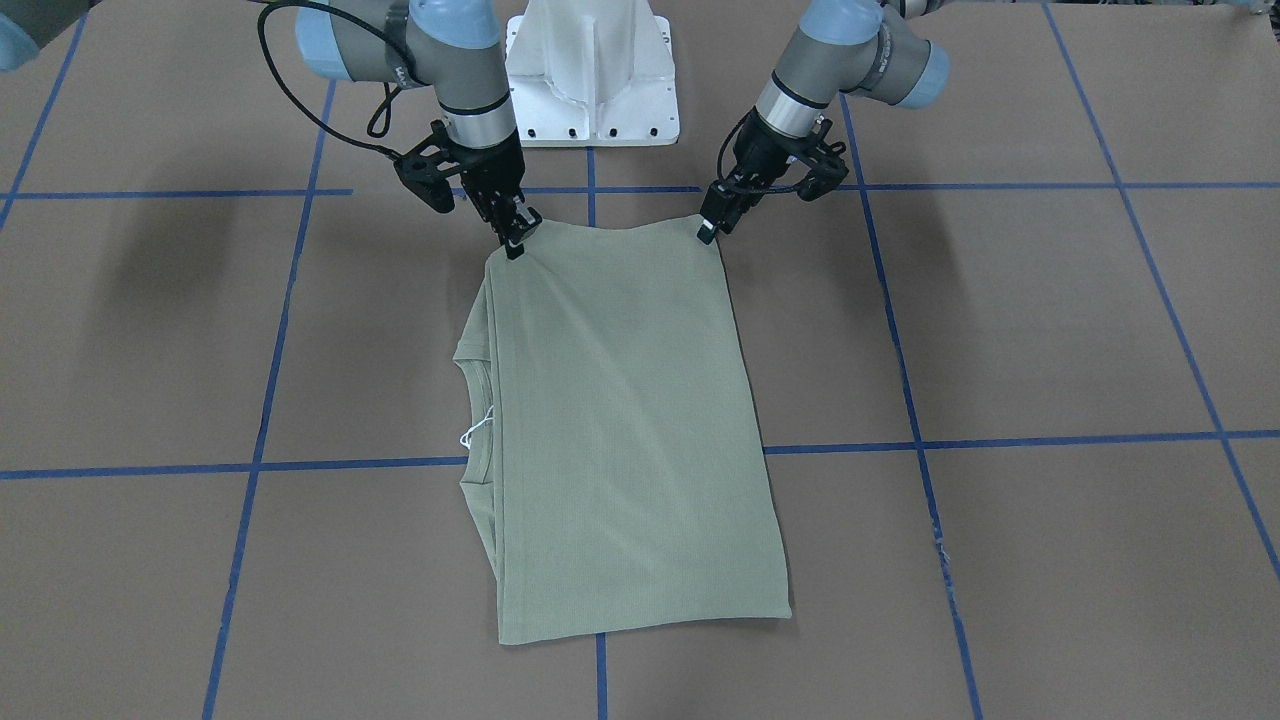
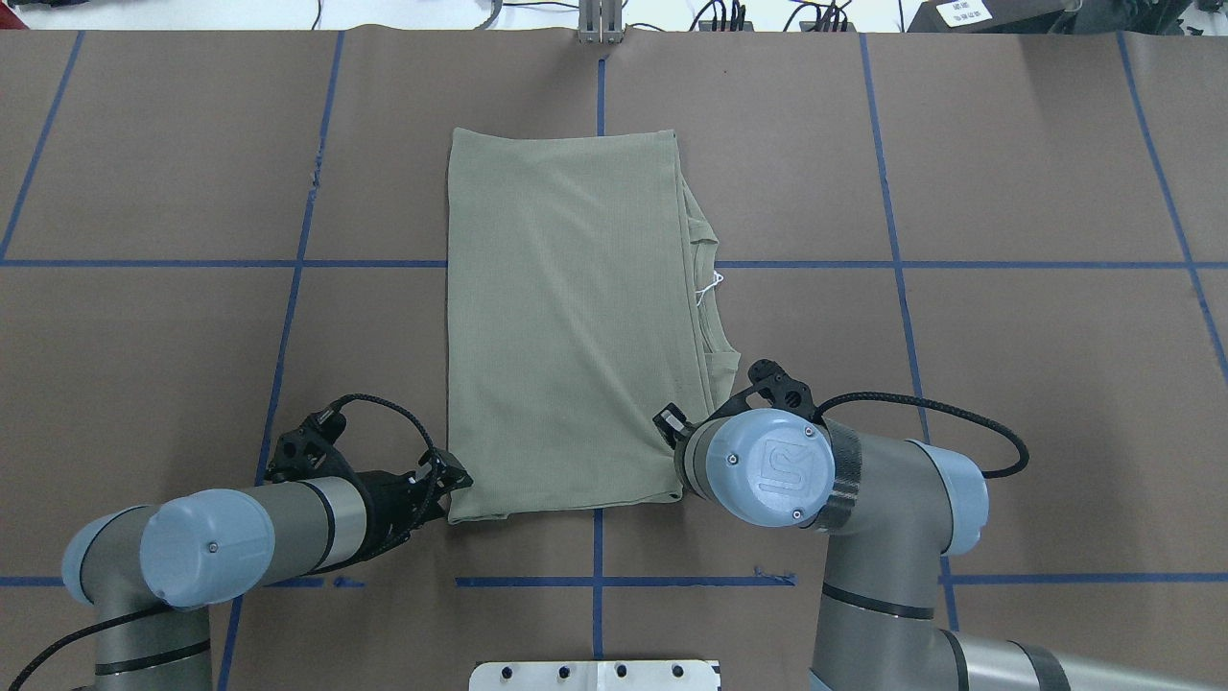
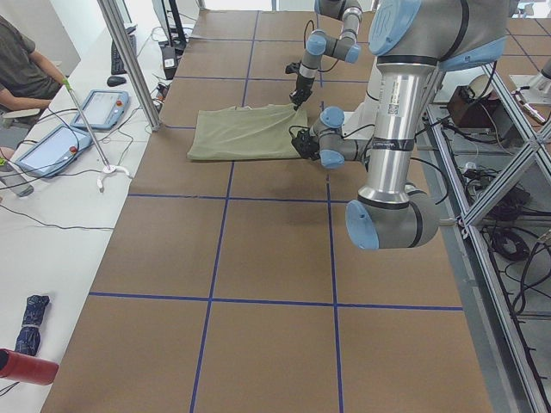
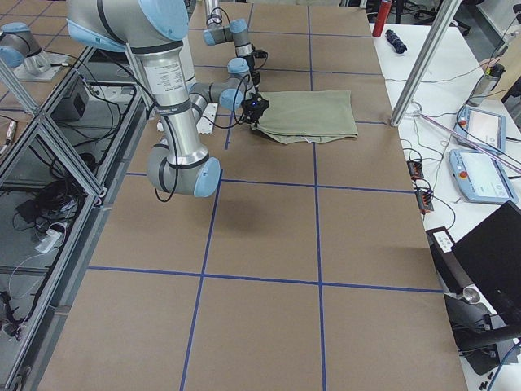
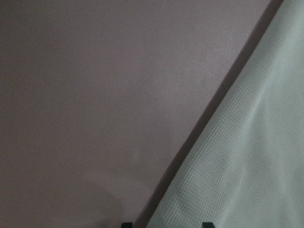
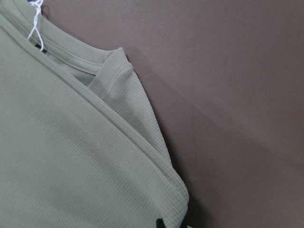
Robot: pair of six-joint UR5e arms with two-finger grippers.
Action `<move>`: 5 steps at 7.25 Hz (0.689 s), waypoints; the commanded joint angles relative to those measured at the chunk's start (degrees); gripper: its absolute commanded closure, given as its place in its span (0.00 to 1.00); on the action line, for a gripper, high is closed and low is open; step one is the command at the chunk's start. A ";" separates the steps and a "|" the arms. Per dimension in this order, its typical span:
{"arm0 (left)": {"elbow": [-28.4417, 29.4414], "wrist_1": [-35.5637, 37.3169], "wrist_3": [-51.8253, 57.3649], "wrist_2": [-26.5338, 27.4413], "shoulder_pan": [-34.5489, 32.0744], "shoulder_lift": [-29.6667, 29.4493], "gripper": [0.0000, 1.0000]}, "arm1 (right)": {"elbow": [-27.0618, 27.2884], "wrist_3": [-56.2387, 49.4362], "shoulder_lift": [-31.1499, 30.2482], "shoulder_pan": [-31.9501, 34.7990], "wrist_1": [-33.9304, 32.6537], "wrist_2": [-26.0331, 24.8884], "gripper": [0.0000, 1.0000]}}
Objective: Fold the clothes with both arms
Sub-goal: 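Move the left gripper to the shirt's near corner and grasp it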
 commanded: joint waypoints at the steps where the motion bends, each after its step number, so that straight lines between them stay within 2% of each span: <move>1: 0.29 0.00 -0.01 0.01 0.30 -0.35 1.00 | 0.27 0.00 0.01 -0.04 0.00 0.07 1.00; 3: -0.58 0.09 -0.01 -0.17 0.22 -0.35 1.00 | 0.88 0.00 -0.17 0.04 0.00 -0.02 1.00; 5: -3.81 3.49 -0.01 -0.52 0.48 -0.26 1.00 | 2.54 0.70 -1.30 -0.65 -0.09 -0.28 1.00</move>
